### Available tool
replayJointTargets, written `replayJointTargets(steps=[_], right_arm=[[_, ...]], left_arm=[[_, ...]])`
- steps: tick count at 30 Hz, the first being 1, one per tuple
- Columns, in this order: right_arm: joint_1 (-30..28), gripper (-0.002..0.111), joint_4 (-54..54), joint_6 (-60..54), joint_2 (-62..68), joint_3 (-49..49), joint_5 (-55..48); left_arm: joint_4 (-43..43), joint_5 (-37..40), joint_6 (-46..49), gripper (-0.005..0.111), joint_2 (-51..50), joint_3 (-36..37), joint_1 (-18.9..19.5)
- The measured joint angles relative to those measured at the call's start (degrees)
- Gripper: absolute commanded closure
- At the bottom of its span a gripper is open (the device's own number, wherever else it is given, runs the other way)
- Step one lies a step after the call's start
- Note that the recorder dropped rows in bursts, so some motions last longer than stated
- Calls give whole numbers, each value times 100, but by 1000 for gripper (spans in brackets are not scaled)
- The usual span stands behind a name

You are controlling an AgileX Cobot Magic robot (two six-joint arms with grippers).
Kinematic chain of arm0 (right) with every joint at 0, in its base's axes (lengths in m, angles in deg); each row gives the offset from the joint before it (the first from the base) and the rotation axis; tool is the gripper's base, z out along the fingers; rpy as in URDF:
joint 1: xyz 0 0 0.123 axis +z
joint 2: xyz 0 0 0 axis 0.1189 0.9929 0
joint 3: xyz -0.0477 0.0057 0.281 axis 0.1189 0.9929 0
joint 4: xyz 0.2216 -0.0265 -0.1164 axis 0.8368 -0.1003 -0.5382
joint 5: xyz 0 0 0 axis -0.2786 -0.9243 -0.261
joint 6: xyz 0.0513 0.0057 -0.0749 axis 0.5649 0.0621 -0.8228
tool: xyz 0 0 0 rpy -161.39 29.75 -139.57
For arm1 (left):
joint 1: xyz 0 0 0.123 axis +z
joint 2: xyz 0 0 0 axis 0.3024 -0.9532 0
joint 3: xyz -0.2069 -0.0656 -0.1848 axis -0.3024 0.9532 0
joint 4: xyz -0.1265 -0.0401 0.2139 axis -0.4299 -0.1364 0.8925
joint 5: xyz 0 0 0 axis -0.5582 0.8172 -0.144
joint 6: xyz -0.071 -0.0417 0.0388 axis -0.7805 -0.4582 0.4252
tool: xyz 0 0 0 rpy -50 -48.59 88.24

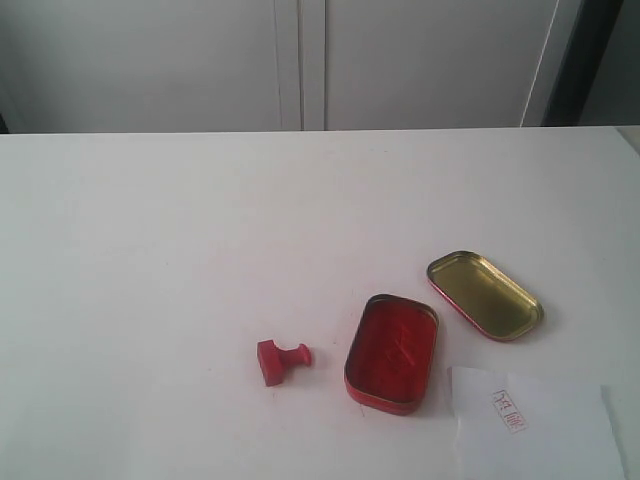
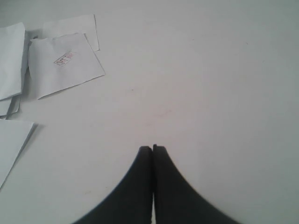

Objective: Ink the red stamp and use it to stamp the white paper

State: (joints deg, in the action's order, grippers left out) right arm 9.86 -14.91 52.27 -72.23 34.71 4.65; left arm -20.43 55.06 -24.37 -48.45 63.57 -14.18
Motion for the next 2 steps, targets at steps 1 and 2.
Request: replayJointTargets(steps=[1, 2], right_arm=[[0, 108, 0, 0, 0, 0, 0], [0, 108, 0, 0, 0, 0, 0]], left_arm=[[0, 0, 0, 107, 0, 0, 0], [0, 0, 0, 107, 0, 0, 0]])
